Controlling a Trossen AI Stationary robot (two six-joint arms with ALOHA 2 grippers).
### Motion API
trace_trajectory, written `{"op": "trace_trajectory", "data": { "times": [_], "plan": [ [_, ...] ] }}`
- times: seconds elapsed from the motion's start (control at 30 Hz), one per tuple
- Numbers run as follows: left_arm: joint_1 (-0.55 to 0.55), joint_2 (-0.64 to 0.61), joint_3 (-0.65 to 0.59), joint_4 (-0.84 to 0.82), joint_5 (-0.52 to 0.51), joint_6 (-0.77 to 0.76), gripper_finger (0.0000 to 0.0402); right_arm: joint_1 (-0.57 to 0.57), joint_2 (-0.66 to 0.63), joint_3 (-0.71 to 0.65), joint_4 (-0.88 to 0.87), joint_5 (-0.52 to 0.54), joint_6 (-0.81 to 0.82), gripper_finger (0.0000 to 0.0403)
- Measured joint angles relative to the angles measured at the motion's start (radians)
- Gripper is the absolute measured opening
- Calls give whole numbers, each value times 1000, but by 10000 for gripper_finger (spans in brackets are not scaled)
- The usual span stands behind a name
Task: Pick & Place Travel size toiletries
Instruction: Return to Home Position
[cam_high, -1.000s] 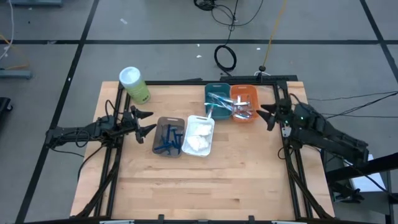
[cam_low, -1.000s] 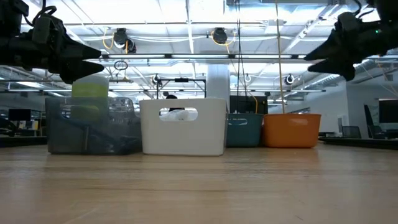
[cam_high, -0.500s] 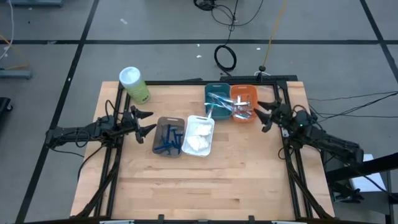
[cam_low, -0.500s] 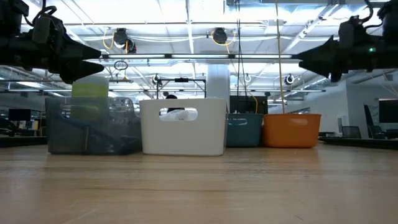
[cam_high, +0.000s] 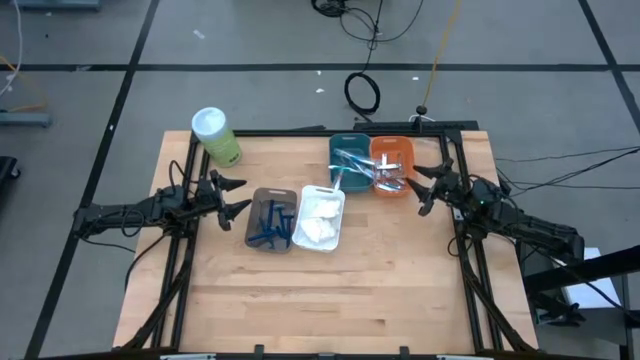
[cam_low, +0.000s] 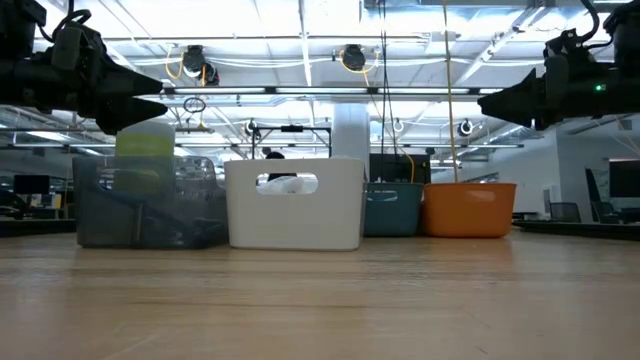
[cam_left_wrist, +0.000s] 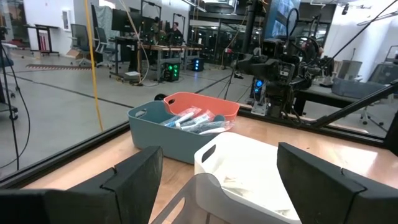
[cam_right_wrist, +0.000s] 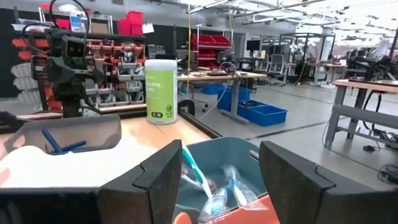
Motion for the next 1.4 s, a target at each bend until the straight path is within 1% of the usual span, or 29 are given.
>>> {"op": "trace_trajectory", "data": {
  "times": [0.27,0.37,0.47,0.57,1.4],
  "plan": [
    [0,0,0,0,0,0,306,-1,0,0,-8,1,-34,205],
    [0,0,0,0,0,0,306,-1,0,-1,-8,1,-17,204],
    [0,0,0,0,0,0,306,-1,0,-1,-8,1,47,202],
    [0,0,0,0,0,0,306,-1,0,-1,-8,1,69,203],
    [0,0,0,0,1,0,306,-1,0,-2,-8,1,71,202]
  ]
}}
